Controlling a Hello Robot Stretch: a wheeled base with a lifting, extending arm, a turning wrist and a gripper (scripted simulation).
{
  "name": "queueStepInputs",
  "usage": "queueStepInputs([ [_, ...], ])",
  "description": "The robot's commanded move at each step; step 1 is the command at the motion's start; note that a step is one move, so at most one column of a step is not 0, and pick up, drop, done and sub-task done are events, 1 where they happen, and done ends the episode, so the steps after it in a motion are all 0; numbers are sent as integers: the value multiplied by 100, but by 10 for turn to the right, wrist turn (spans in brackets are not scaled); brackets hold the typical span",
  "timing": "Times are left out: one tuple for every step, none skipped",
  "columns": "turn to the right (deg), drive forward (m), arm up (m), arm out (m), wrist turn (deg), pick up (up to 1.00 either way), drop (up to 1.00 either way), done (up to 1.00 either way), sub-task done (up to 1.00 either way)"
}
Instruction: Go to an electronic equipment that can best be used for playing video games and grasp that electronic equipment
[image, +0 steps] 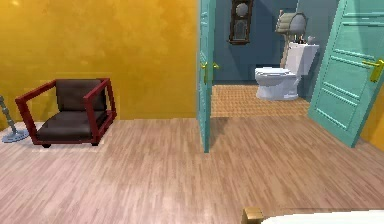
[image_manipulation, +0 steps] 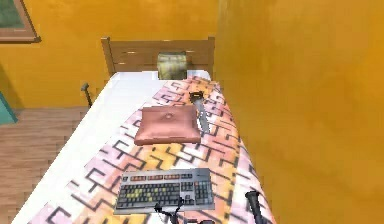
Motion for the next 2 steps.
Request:
queueStepInputs([
  [0,0,10,0,0,0,0,0,0],
  [0,0,0,0,0,0,0,100,0],
])
